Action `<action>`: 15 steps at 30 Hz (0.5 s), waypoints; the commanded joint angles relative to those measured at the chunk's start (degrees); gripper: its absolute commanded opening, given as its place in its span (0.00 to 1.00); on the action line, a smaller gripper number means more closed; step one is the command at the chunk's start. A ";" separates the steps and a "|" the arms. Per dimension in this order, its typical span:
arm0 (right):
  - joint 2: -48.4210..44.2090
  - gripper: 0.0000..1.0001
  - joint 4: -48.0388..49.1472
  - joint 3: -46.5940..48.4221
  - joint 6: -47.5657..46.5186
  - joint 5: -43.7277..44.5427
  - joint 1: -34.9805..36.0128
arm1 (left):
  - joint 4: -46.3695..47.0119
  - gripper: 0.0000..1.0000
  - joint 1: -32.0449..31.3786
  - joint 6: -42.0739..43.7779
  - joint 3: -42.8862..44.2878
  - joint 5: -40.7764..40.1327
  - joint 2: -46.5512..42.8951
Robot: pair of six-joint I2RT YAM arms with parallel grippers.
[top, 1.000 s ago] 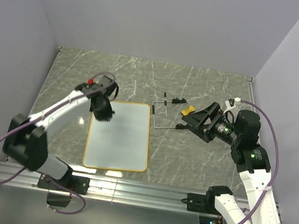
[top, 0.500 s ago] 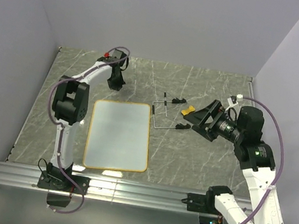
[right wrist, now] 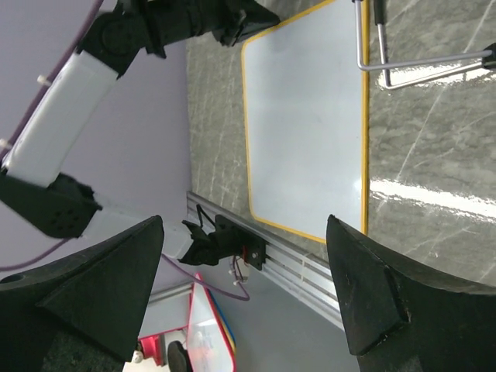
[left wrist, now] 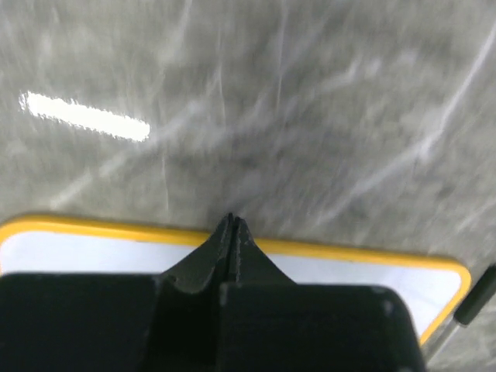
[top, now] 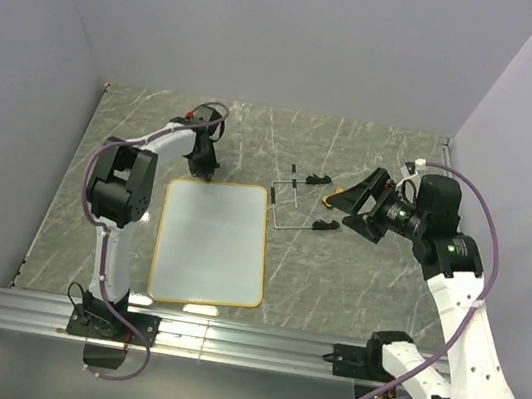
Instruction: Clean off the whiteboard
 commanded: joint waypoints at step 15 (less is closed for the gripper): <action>8.79 1.00 7.79 -23.74 -2.42 -9.66 -1.96 | -8.61 0.00 -18.56 -5.26 -23.28 9.48 -13.28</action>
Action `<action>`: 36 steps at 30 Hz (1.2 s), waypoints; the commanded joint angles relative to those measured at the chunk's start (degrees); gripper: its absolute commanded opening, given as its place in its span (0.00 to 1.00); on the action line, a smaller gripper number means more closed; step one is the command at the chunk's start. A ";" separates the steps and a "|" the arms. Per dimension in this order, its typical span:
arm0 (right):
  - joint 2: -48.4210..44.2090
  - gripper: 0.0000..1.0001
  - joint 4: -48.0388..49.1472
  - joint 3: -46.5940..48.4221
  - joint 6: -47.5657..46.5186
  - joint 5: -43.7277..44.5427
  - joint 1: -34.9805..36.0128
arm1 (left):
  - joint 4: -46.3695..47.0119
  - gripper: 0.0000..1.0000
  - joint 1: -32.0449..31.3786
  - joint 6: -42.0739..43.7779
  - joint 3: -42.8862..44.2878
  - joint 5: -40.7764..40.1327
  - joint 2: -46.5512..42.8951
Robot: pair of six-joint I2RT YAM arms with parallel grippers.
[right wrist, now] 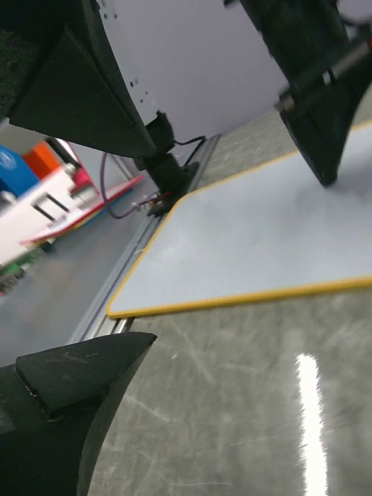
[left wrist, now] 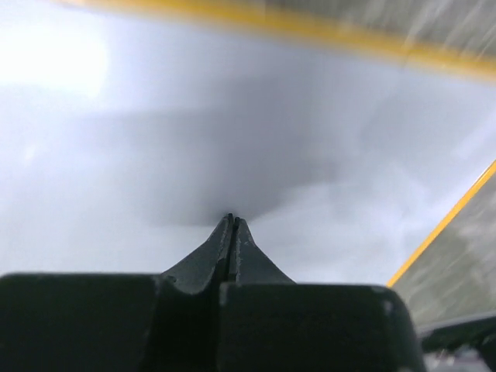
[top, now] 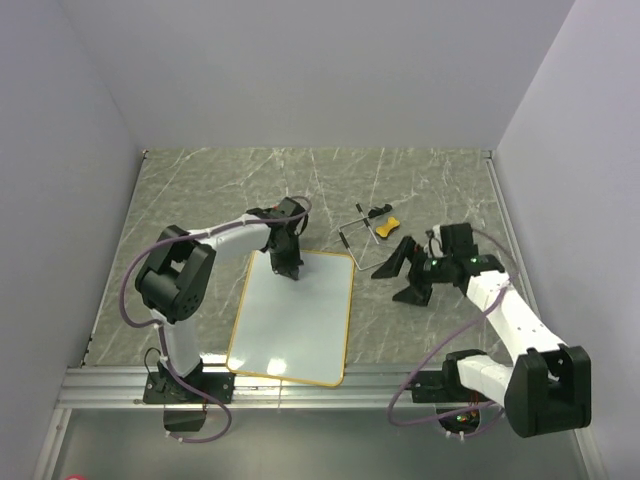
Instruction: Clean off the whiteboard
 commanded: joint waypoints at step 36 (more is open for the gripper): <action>4.05 1.00 56.38 -32.93 43.73 17.08 43.55 | -11.36 0.00 16.80 11.78 -4.71 -12.09 -6.37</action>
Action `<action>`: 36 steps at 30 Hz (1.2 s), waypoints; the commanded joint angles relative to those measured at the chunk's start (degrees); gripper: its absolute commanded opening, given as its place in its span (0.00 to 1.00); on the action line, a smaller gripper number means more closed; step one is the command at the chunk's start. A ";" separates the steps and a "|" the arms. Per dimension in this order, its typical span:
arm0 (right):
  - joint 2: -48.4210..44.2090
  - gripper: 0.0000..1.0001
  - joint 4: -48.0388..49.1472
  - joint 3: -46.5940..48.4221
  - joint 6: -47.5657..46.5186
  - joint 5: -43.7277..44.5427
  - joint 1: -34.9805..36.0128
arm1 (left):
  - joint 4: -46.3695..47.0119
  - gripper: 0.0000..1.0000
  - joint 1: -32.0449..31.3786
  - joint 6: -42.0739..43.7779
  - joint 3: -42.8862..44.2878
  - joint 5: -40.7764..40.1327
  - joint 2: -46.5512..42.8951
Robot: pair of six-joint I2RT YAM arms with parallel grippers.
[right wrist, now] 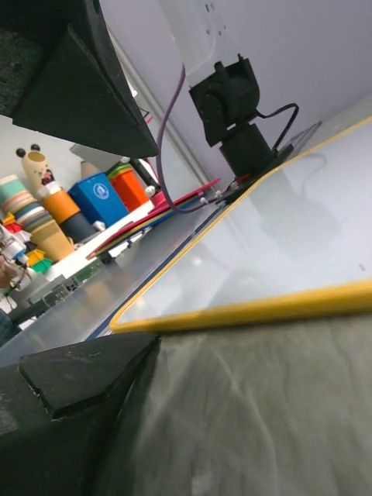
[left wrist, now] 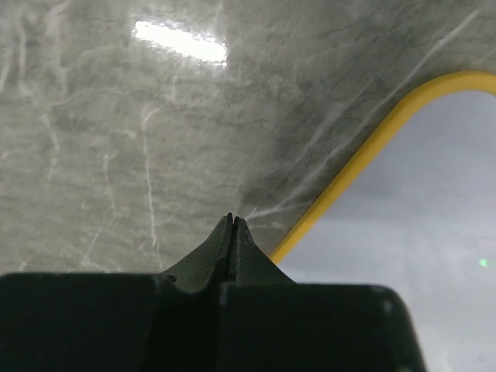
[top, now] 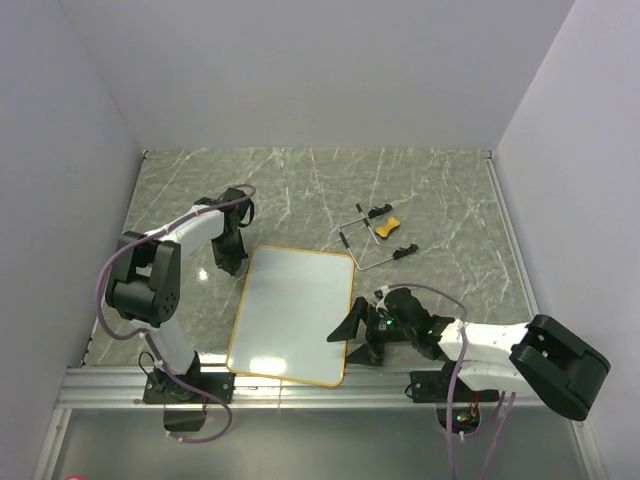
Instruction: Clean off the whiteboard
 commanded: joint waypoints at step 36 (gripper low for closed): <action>10.47 0.99 -18.29 12.16 36.05 46.25 37.12 | 12.36 0.00 -8.91 2.20 -18.37 23.26 -0.93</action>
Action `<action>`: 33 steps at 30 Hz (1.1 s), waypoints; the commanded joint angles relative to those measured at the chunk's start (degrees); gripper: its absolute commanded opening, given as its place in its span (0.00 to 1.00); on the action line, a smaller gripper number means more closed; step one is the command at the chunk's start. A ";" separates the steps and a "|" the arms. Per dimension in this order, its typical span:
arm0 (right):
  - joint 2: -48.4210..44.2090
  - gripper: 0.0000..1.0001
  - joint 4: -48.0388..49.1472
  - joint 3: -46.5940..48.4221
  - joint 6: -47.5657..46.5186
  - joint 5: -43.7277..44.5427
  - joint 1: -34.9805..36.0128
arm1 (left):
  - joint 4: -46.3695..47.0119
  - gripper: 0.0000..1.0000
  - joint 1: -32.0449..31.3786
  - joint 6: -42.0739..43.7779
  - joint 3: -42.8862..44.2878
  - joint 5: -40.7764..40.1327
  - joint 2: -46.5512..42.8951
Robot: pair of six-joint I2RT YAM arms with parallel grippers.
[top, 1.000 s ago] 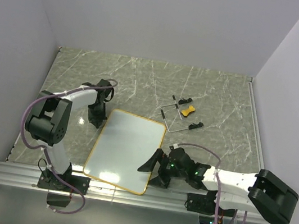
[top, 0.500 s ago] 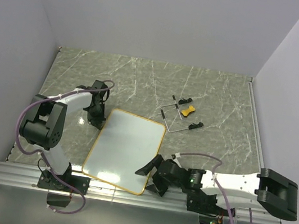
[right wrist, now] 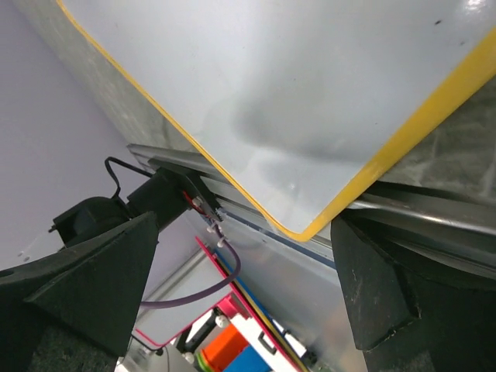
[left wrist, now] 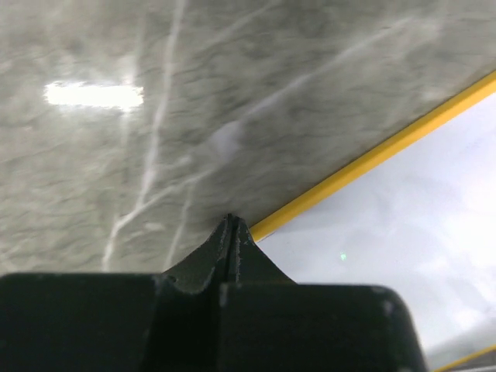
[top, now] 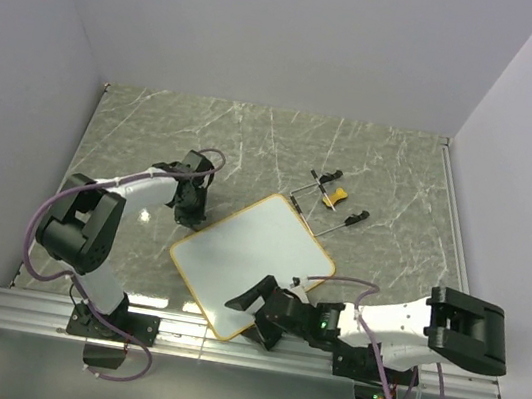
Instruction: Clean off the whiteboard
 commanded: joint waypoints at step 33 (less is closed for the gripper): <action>-12.48 0.94 -66.37 11.13 47.45 34.48 21.23 | -3.16 0.00 -35.88 -16.52 -7.54 29.87 5.68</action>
